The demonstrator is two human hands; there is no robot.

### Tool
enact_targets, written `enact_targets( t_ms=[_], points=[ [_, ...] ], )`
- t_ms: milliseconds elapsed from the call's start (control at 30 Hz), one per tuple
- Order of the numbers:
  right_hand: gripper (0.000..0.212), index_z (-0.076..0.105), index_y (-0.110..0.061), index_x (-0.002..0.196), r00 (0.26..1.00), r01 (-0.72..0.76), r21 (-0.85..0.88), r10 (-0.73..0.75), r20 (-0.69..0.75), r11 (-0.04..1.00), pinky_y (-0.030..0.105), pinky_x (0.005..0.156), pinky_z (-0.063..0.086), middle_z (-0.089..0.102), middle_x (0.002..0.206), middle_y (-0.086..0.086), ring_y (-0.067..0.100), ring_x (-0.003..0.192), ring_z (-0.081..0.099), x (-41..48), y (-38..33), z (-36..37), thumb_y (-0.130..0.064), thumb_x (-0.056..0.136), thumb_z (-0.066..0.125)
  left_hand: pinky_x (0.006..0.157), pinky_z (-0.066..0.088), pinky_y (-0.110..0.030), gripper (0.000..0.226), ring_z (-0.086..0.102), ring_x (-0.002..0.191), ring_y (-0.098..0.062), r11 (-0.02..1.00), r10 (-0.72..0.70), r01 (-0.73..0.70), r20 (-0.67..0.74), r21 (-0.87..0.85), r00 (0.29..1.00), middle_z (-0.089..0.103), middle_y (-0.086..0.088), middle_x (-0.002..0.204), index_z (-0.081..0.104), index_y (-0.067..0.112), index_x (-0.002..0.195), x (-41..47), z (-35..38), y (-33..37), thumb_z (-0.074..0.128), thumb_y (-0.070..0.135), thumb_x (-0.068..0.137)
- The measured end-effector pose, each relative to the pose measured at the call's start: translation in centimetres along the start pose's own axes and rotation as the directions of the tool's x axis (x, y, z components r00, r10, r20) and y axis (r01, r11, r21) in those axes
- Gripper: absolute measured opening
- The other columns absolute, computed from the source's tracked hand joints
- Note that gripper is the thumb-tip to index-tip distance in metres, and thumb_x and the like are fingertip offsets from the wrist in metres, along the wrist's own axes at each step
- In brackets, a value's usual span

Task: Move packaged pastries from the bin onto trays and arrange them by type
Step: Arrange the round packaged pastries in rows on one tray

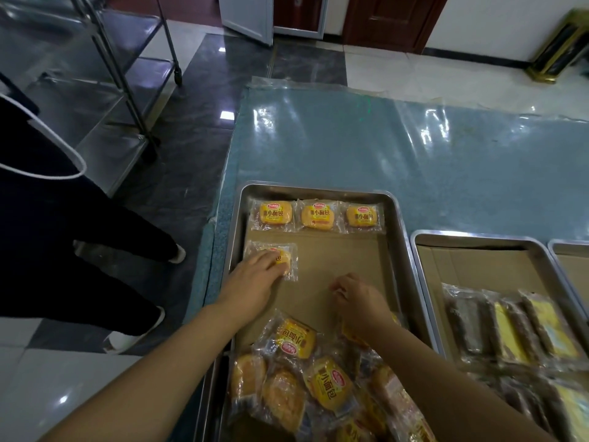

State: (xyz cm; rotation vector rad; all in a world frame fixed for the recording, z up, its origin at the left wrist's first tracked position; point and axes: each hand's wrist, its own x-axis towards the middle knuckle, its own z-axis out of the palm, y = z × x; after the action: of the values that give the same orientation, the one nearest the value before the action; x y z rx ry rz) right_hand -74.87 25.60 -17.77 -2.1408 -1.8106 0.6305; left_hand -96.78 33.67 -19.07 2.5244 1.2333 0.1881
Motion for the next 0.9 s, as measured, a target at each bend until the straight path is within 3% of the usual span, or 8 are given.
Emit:
enact_targets(
  t_ms=[67, 167, 467, 567, 667, 733, 800, 900],
  points=[
    [0.018, 0.066, -0.017, 0.102, 1.0, -0.008, 0.002, 0.007, 0.003, 1.0, 0.029, 0.075, 0.047, 0.06, 0.101, -0.001, 0.014, 0.088, 0.054, 0.0, 0.3, -0.3, -0.019, 0.092, 0.051, 0.116, 0.013, -0.04, 0.055, 0.01, 0.143, -0.021, 0.999, -0.023, 0.018, 0.088, 0.05, 0.996, 0.016, -0.001, 0.157, 0.028, 0.028, 0.146, 0.5, 0.4, 0.0, 0.041, 0.011, 0.095],
    [0.019, 0.067, -0.016, 0.103, 1.0, -0.023, -0.014, 0.023, -0.005, 1.0, 0.024, 0.073, 0.042, 0.061, 0.103, -0.001, 0.013, 0.089, 0.055, -0.2, 0.9, -0.8, -0.018, 0.092, 0.051, 0.116, 0.009, -0.041, 0.055, 0.003, 0.144, -0.022, 0.995, -0.069, 0.059, 0.13, 0.077, 0.989, 0.007, -0.002, 0.158, 0.018, 0.028, 0.148, 1.0, 0.6, -0.2, 0.038, 0.019, 0.097],
    [0.018, 0.065, -0.019, 0.104, 0.99, -0.141, 0.017, 0.141, -0.024, 0.99, 0.021, 0.076, 0.04, 0.06, 0.103, -0.004, 0.011, 0.094, 0.054, -1.5, 3.4, -3.1, -0.018, 0.093, 0.051, 0.116, 0.006, -0.038, 0.055, 0.006, 0.144, -0.024, 0.998, -0.053, 0.048, 0.126, 0.041, 0.991, 0.013, -0.005, 0.157, 0.023, 0.024, 0.147, 2.4, 0.3, -0.7, 0.042, 0.018, 0.096],
    [0.023, 0.059, -0.021, 0.113, 0.98, -0.186, -0.016, 0.186, 0.066, 0.983, 0.025, 0.079, 0.046, 0.059, 0.111, -0.002, 0.014, 0.097, 0.055, -2.0, 4.0, -3.9, -0.017, 0.092, 0.051, 0.116, 0.008, -0.039, 0.054, 0.012, 0.143, -0.024, 0.997, -0.038, 0.033, 0.074, 0.076, 0.997, 0.021, -0.007, 0.155, 0.031, 0.022, 0.145, 2.6, 0.4, -0.2, 0.046, 0.018, 0.094],
    [0.037, 0.051, -0.022, 0.124, 0.966, -0.169, -0.063, 0.178, 0.187, 0.984, 0.025, 0.084, 0.046, 0.058, 0.118, -0.001, 0.016, 0.105, 0.055, -2.5, 4.3, -4.4, -0.016, 0.088, 0.055, 0.108, 0.026, -0.039, 0.047, 0.033, 0.129, -0.022, 0.998, 0.011, -0.01, -0.029, 0.057, 1.0, 0.048, -0.005, 0.136, 0.046, 0.022, 0.135, 2.7, 0.4, 1.3, 0.055, 0.02, 0.088],
    [0.047, 0.045, -0.024, 0.131, 0.956, -0.148, -0.062, 0.159, 0.245, 0.987, 0.024, 0.086, 0.044, 0.055, 0.121, -0.001, 0.016, 0.108, 0.053, -2.9, 4.4, -4.4, -0.021, 0.086, 0.058, 0.089, 0.034, -0.033, 0.04, 0.04, 0.112, -0.017, 0.999, 0.043, -0.043, -0.05, 0.008, 0.998, 0.058, 0.003, 0.116, 0.054, 0.025, 0.126, 2.7, 0.6, 2.9, 0.057, 0.027, 0.087],
    [0.058, 0.039, -0.024, 0.135, 0.944, -0.129, -0.065, 0.143, 0.298, 0.989, 0.024, 0.087, 0.041, 0.052, 0.123, 0.0, 0.016, 0.111, 0.049, -3.2, 4.4, -4.5, -0.027, 0.082, 0.061, 0.078, 0.034, -0.03, 0.025, 0.043, 0.102, -0.015, 0.993, 0.021, -0.021, 0.0, -0.114, 1.0, 0.06, 0.006, 0.104, 0.061, 0.03, 0.111, 2.4, 1.0, 4.8, 0.059, 0.034, 0.086],
    [0.071, 0.032, -0.025, 0.14, 0.934, -0.112, -0.112, 0.143, 0.327, 0.987, 0.028, 0.093, 0.039, 0.047, 0.128, 0.0, 0.019, 0.119, 0.043, -3.1, 4.5, -4.5, -0.033, 0.078, 0.065, 0.076, 0.047, -0.031, 0.01, 0.052, 0.086, -0.01, 0.974, -0.016, 0.06, 0.198, -0.216, 0.98, 0.055, 0.009, 0.092, 0.056, 0.037, 0.087, 2.3, 2.2, 7.5, 0.059, 0.046, 0.084]
  ],
)
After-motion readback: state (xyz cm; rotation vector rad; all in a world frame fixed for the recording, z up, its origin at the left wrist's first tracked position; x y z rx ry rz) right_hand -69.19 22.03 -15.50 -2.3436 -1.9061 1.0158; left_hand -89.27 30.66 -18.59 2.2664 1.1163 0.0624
